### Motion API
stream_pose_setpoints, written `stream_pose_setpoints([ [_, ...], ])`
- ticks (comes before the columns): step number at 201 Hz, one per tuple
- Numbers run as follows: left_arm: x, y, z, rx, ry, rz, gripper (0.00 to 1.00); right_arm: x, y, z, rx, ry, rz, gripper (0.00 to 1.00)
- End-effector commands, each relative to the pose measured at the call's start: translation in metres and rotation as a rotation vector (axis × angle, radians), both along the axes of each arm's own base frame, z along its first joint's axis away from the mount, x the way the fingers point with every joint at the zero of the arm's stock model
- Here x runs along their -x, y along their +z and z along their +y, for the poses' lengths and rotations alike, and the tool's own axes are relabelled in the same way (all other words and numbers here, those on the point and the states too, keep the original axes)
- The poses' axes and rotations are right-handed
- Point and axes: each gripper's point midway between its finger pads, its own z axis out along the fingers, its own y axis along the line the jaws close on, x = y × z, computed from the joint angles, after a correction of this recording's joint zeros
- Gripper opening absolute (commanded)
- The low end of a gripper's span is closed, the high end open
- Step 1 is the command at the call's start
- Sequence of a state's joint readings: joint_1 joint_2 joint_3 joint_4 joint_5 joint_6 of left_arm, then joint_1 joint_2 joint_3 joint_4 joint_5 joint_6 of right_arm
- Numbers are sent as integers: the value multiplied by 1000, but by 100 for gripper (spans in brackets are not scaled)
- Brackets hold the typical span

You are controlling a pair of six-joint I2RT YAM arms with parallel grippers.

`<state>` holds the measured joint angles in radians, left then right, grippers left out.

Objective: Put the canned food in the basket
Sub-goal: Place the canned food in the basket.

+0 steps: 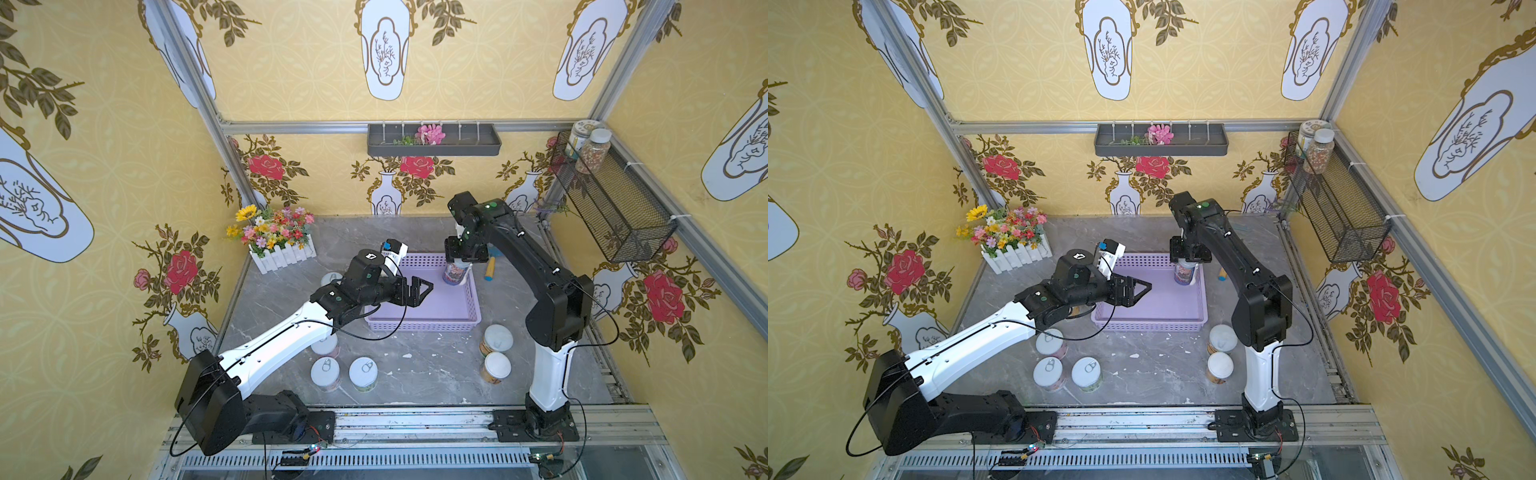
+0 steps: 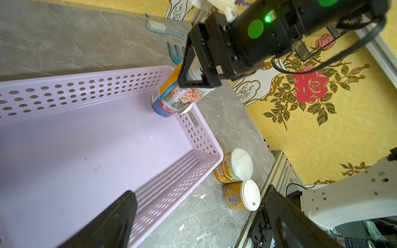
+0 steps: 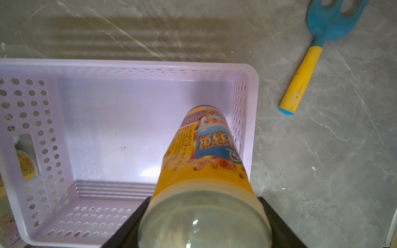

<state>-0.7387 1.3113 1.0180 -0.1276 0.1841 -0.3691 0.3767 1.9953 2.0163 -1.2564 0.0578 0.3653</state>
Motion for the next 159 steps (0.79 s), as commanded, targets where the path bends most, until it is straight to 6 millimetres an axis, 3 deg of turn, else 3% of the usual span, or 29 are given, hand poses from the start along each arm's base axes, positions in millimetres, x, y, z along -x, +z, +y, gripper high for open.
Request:
stream_pose_setpoints([
  [1, 5, -3, 2, -9, -24, -15, 100, -18, 1, -4, 12, -16, -42, 52],
  [96, 7, -21, 6, -59, -23, 2, 100, -41, -30, -5, 21, -33, 7, 50],
  [100, 7, -21, 6, -59, -23, 2, 100, -46, -24, -4, 13, -33, -14, 50],
  [159, -5, -36, 19, -141, 68, 15, 100, -54, -34, -6, 27, -36, 1, 50],
])
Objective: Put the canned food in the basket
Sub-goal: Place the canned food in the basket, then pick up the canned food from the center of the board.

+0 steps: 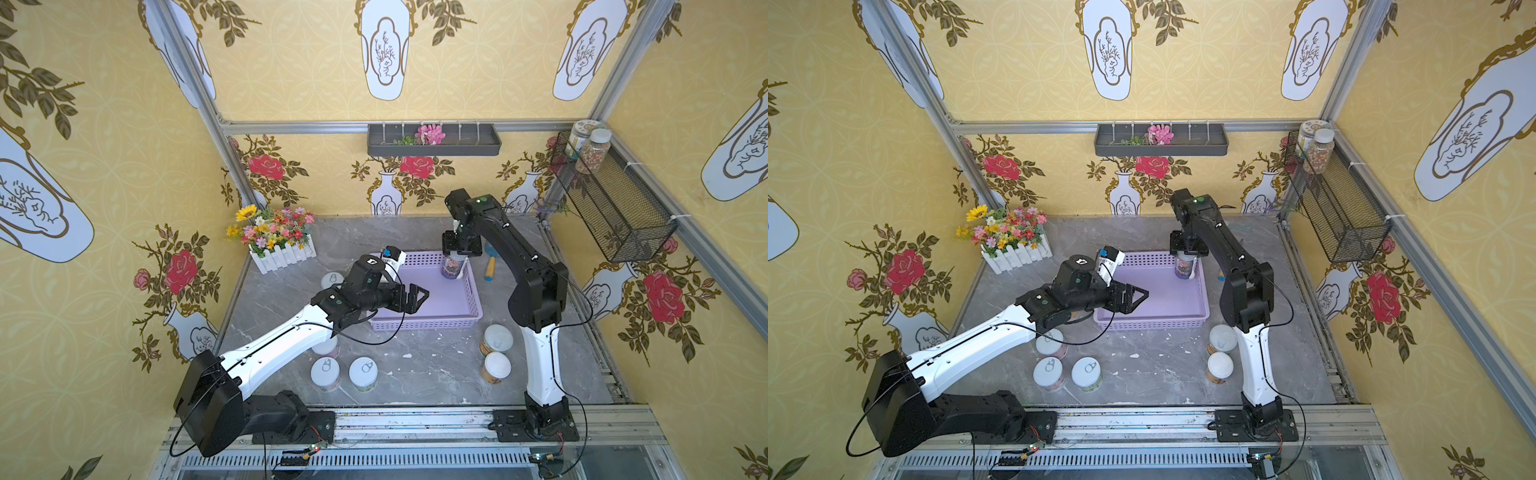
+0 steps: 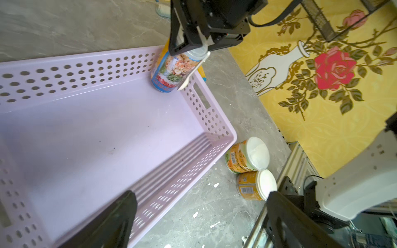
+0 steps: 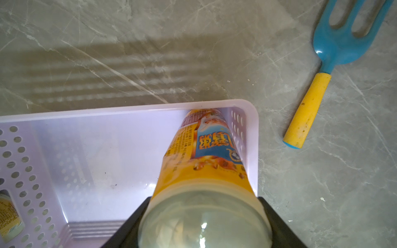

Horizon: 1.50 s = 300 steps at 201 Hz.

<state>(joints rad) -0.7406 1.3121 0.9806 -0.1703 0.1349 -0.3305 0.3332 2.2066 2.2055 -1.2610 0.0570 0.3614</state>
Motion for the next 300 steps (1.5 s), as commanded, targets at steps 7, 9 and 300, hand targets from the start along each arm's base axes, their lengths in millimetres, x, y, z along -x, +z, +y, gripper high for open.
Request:
stream_pose_setpoints([
  [7, -8, -12, 9, -63, 60, 8, 100, -6, 0, -3, 22, 5, -20, 50],
  [9, -8, -13, 10, -67, 63, 9, 100, -6, -1, -3, 23, 4, -19, 50],
  [300, -11, -35, 95, -303, 457, 115, 100, 65, 75, 56, -49, 198, -264, 97],
])
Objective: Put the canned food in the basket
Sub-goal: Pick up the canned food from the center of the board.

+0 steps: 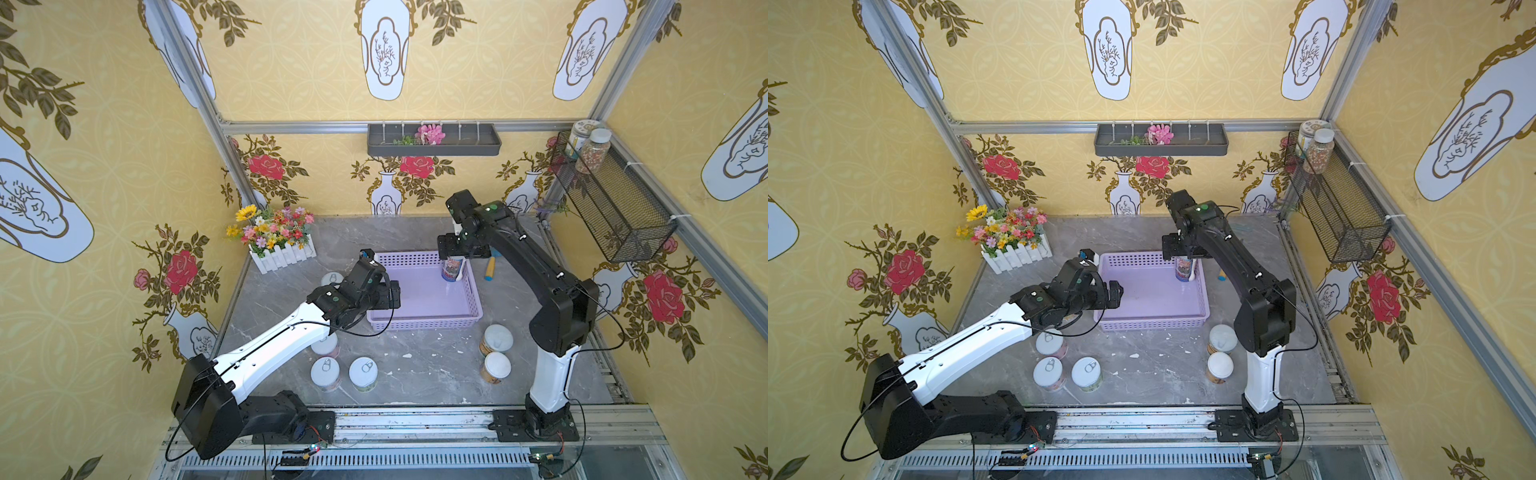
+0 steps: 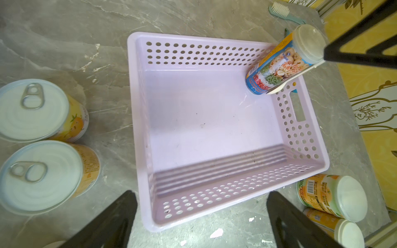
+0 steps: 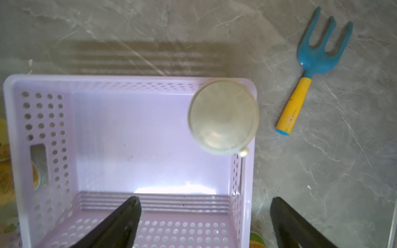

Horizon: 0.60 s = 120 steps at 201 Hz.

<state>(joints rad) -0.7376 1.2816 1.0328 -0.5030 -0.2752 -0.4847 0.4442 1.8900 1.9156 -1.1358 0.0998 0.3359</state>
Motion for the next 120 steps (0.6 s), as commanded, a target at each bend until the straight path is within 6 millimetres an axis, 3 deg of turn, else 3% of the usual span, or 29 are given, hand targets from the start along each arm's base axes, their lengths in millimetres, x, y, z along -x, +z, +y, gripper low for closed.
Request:
stream_pose_setpoints([
  [1, 5, -6, 14, -23, 44, 27, 100, 14, 19, 32, -38, 81, -106, 97],
  [68, -2, -19, 52, -4, 169, 86, 100, 90, 26, 108, -210, 258, -154, 97],
  [120, -20, -32, 98, -51, 327, 134, 99, 133, 25, 142, -356, 384, -135, 97],
])
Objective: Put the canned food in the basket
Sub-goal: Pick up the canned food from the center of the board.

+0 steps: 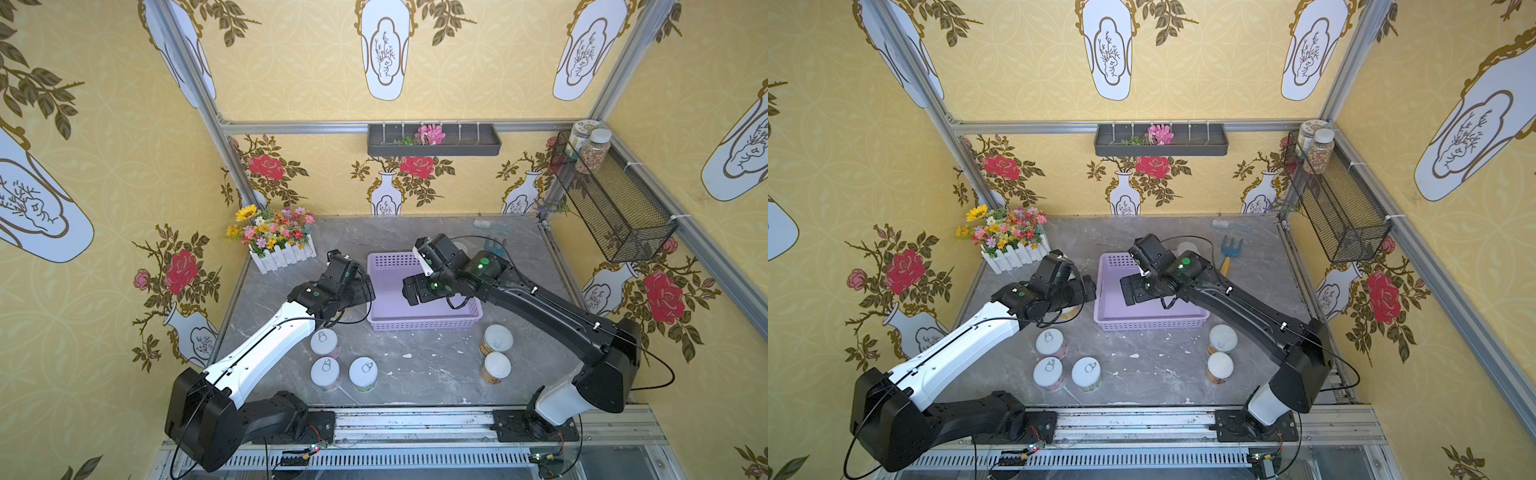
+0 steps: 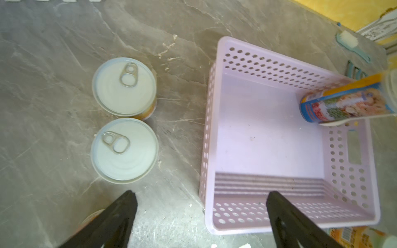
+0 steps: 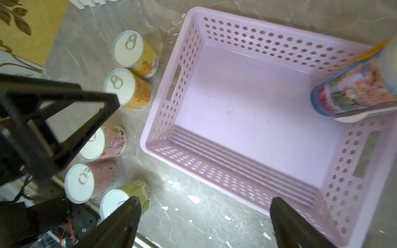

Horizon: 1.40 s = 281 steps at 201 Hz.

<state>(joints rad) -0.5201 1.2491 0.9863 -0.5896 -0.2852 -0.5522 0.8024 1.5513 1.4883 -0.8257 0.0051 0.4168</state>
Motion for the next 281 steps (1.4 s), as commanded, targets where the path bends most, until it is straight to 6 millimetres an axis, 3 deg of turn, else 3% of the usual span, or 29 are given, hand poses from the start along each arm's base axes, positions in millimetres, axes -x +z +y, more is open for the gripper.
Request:
stream_pose_setpoints([
  [1, -2, -11, 16, -24, 53, 45, 99, 12, 9, 27, -126, 63, -8, 97],
  [49, -12, -38, 46, -45, 139, 131, 99, 34, 1, 41, -148, 125, 4, 97],
  [121, -17, -80, 56, -118, 148, 263, 100, 41, 6, 42, -180, 154, -12, 97],
  [181, -14, -93, 65, -156, 153, 302, 99, 42, 4, 36, -174, 136, -15, 97],
  [281, -22, -108, 65, -205, 121, 353, 87, 44, -1, 30, -165, 115, -11, 97],
])
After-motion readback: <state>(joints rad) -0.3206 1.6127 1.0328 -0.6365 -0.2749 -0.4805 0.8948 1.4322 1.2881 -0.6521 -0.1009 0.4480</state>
